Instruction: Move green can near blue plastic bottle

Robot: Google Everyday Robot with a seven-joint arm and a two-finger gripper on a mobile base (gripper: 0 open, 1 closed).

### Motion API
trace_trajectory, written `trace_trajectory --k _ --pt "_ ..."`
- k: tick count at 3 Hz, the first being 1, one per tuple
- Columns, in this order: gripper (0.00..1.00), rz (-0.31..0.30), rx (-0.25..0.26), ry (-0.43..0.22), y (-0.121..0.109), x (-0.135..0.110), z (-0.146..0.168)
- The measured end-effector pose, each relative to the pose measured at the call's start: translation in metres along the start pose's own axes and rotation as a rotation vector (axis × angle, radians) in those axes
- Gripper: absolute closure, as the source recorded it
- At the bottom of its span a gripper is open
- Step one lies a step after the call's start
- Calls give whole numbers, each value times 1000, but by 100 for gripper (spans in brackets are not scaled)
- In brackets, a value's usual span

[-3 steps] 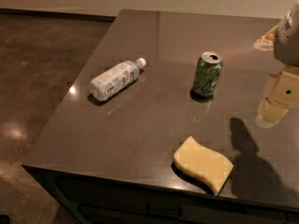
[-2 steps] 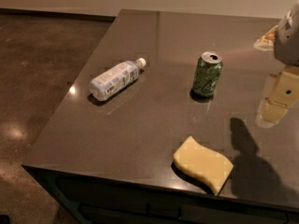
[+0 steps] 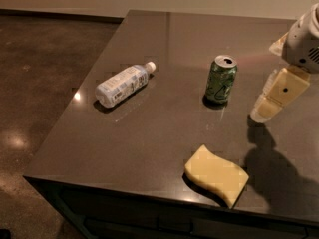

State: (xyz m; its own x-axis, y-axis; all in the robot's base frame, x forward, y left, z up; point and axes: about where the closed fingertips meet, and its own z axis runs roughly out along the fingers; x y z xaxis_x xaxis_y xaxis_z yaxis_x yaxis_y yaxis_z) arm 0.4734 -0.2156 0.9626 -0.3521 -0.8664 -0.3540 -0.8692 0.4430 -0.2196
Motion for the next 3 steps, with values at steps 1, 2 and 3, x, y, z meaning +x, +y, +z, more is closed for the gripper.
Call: trace_trajectory --k 1,2,3 --pt "0 114 40 -63 -23 -5 15" --pt "0 186 58 -93 -42 -13 31" --pt "0 255 41 -141 -57 -23 51"
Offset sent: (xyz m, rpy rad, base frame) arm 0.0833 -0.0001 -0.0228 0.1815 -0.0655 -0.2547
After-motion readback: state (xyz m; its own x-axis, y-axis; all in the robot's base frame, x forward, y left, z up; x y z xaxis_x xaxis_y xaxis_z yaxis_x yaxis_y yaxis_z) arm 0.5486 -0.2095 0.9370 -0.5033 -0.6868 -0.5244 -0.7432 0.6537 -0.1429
